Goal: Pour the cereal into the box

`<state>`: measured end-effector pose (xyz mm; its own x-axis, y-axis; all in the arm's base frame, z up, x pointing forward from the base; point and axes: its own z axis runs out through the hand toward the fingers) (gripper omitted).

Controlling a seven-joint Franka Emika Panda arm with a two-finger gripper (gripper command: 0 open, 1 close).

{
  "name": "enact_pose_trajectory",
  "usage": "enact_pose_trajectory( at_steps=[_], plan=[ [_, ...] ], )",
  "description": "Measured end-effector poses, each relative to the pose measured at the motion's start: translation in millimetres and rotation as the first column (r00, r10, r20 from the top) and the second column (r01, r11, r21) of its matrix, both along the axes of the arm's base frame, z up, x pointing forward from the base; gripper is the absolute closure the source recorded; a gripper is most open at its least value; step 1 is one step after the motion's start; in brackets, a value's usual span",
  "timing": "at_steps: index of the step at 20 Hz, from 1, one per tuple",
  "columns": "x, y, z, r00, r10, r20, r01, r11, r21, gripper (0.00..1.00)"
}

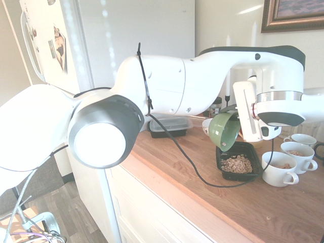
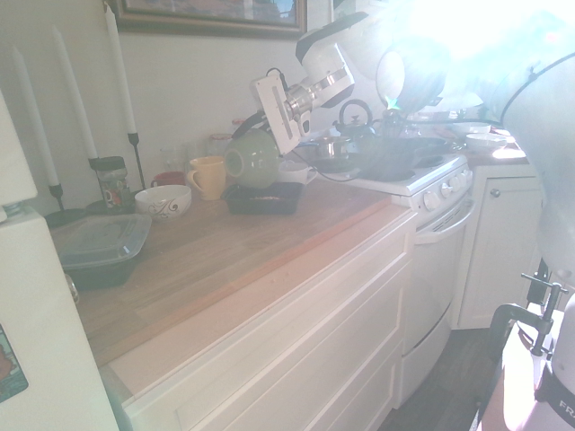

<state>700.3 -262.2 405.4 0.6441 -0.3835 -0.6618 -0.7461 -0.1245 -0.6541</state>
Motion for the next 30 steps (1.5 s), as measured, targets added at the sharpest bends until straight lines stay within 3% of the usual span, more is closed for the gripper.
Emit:
enact_pose_trajectory(
  at_steps=[3, 7, 10, 13, 17, 23, 27, 30],
  plan=[
    [-1.0, -3.0, 4.1, 1.000, -0.003, -0.001, 0.003, 0.999, -0.032, 1.00],
    [0.5, 14.7, 32.0, 1.000, 0.016, -0.020, -0.020, 0.973, -0.228, 1.00],
    [7.4, 56.1, 55.3, 0.999, 0.022, -0.026, -0.031, 0.916, -0.399, 1.00],
    [9.9, 107.7, 64.1, 0.998, 0.042, -0.040, -0.058, 0.826, -0.561, 1.00],
    [3.4, 173.1, 59.9, 0.995, 0.072, -0.075, -0.104, 0.663, -0.741, 1.00],
    [-23.1, 296.8, 28.8, 0.987, 0.119, -0.110, -0.145, 0.332, -0.932, 1.00],
    [-59.9, 365.0, -1.4, 0.986, 0.136, -0.092, -0.107, 0.112, -0.988, 1.00],
    [-85.5, 393.7, -26.0, 0.989, 0.144, -0.035, -0.029, -0.043, -0.999, 1.00]
  ],
)
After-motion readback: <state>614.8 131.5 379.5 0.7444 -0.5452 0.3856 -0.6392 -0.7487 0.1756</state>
